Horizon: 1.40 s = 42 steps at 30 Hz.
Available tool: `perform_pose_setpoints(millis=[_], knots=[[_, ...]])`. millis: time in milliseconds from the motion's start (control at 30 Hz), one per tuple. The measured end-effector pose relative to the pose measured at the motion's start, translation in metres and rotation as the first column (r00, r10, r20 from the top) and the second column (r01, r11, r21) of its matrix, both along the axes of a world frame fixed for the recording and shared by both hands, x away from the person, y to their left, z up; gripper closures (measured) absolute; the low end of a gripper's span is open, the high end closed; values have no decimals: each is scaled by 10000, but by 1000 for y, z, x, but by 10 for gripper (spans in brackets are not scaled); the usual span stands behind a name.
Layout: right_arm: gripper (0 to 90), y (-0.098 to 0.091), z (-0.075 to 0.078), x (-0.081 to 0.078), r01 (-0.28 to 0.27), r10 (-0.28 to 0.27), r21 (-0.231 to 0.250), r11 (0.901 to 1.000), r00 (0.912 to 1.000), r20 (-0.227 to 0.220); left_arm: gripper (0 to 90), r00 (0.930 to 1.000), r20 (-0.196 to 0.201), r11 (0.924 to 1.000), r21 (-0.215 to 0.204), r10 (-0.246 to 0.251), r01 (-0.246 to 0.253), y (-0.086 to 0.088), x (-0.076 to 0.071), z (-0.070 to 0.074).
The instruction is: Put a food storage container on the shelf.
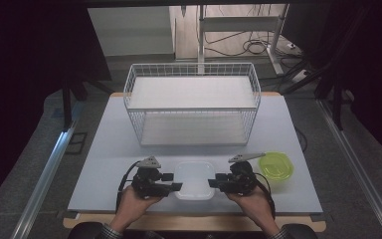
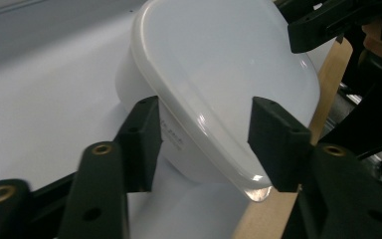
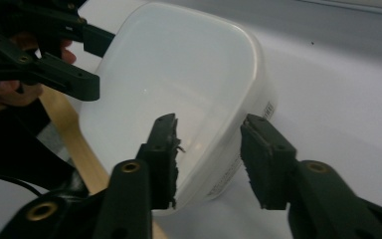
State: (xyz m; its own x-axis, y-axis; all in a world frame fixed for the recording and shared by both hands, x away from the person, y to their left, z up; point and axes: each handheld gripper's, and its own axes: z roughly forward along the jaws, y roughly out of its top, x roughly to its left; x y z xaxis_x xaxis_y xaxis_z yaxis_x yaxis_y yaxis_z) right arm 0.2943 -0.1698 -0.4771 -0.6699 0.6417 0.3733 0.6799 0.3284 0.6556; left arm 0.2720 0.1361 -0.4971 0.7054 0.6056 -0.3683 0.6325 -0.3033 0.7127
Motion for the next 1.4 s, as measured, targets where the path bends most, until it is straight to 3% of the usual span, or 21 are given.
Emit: perform_pose_setpoints(millis=[100,167,433,733,967,1400], knots=[[656,-3,-1,-2,183,-177,250,9995,9996,-214,532,9998,-46,9997,144,184,-183,-1,-4,3],[678,-4,0,-5,396,-382,378,9985,9986,-353,607,9987,-137,9987,128,495,-493,-1,-8,6],[714,-4,0,-9,932,-905,686,9933,9950,-415,658,9947,-157,9949,55,1013,-1012,-3,-12,8],[784,-6,3,-11,1528,-1553,673,9860,9873,335,783,9902,-185,9869,-804,1385,-1396,1,-10,5],[784,-2,4,-13,1521,-1564,505,9871,9830,964,793,9879,38,9846,-824,1552,-1544,2,-8,5],[783,2,26,-3,1329,-1459,830,9877,9730,1788,794,9803,930,9830,-756,1742,-1675,6,0,32]])
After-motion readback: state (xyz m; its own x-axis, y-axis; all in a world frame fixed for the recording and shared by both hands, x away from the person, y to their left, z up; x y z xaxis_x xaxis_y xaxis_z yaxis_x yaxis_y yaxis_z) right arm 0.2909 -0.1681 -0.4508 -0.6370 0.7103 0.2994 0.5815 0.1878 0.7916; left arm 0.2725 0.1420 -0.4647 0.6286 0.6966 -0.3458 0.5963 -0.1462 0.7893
